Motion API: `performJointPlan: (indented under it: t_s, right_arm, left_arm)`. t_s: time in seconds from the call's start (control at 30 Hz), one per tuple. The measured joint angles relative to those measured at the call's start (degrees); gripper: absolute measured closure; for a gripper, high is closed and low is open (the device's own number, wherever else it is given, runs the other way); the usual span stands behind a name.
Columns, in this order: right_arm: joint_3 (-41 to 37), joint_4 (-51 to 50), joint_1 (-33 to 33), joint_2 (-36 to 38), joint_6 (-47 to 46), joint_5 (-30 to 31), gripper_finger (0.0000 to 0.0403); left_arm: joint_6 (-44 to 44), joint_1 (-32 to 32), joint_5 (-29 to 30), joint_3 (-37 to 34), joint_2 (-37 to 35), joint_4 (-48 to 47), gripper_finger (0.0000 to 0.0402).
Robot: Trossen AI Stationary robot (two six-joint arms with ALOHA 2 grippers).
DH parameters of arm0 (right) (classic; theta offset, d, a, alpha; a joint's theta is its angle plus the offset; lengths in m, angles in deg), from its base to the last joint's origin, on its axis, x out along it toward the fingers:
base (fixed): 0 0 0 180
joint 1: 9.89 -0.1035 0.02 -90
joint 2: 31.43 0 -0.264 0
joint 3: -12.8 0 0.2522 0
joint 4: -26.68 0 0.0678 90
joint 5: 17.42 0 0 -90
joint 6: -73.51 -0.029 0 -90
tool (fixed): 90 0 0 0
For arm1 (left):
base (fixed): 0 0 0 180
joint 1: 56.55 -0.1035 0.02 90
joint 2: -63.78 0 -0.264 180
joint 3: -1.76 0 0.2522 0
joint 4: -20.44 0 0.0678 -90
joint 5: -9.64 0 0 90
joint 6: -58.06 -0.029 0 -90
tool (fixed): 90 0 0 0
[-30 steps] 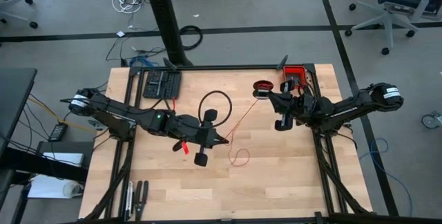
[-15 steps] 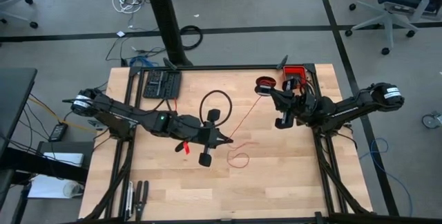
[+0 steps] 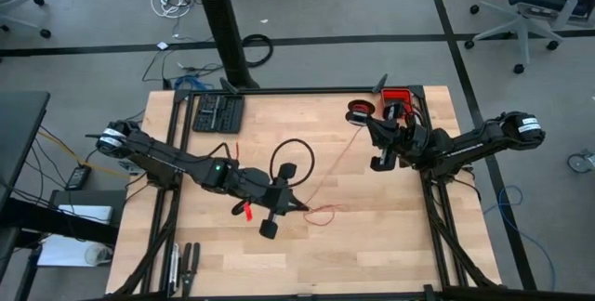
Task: Coil cords
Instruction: Coil the red wire on the black spool
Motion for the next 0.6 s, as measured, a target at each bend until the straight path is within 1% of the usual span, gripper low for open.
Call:
performJointPlan:
  t_s: [0.17, 0.27, 0.6]
  right_arm:
    - [0.00, -0.22, -0.09, 0.07, -0.07, -0.50, 0.0401]
    - [0.00, -1.07, -0.50, 0.08, -0.04, -0.77, 0.0401]
    - [-0.02, -16.10, -1.47, 3.30, -3.05, -1.13, 0.0401]
  left_arm:
    - [0.13, -0.11, 3.10, -0.01, -0.06, -3.91, 0.0401]
    - [0.13, -0.09, 3.13, -0.01, -0.70, -5.07, 0.0401]
    - [0.21, -0.09, 3.74, -0.01, -4.74, -12.08, 0.0401]
